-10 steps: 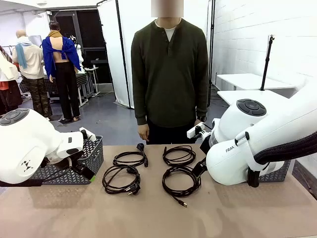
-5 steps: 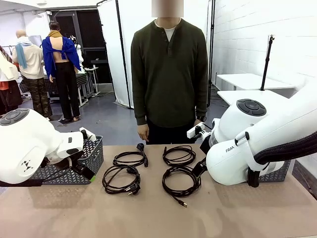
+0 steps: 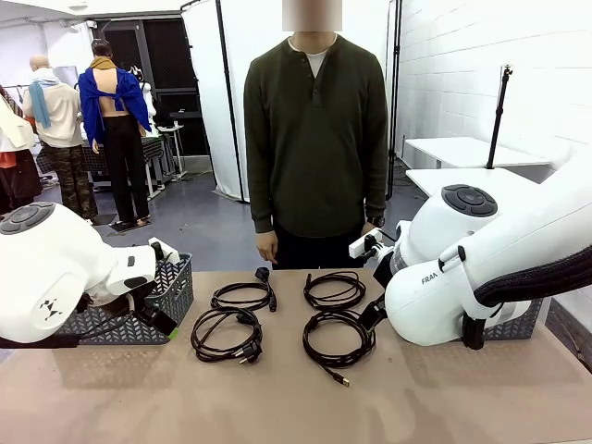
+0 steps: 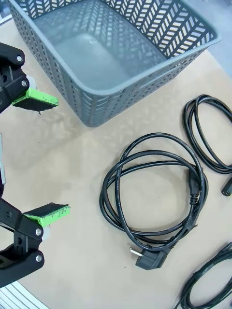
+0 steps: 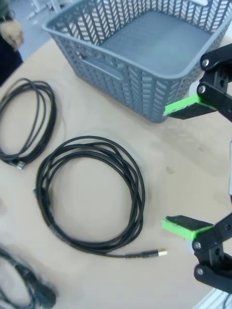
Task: Organize the cables according to human instructions.
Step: Pick up a bundle of cables and place it in the basket indicated by the human.
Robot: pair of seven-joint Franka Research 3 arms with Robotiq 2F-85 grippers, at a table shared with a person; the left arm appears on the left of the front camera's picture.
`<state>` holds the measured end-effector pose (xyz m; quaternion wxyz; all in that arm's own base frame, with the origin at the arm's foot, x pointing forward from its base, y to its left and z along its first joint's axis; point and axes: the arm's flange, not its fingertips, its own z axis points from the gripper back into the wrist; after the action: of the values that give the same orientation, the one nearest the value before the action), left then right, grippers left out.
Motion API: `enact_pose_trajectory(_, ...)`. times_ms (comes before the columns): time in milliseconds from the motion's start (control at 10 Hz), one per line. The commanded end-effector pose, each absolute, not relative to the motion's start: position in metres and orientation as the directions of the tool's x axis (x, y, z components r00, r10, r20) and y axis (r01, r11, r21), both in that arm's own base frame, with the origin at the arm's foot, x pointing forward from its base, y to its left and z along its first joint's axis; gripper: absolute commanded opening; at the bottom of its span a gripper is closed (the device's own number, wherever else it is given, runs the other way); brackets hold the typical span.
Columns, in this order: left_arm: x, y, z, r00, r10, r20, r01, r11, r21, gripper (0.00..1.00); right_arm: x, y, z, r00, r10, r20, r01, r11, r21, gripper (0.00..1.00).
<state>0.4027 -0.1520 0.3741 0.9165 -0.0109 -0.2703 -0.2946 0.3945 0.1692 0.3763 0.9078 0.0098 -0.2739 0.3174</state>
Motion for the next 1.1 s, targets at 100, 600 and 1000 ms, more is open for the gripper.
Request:
enact_pose_trajectory(100,0.391,-0.139,0.414,0.642,-0.547,0.538,0.574,0.807,0.136,1.00,0.393,0.153,0.407,0.635,0.576,0.515,-0.614,0.781,-0.116,1.00)
enact_pose_trajectory(600,0.374,-0.111,0.464,0.560,-0.613,0.557,0.685,0.721,0.105,1.00,0.377,0.101,0.461,0.550,0.622,0.557,-0.717,0.694,-0.067,1.00)
enact_pose_trajectory(1000,0.358,-0.084,0.481,0.510,-0.592,0.624,0.728,0.684,0.054,1.00,0.365,0.071,0.487,0.513,0.616,0.597,-0.727,0.682,-0.079,1.00)
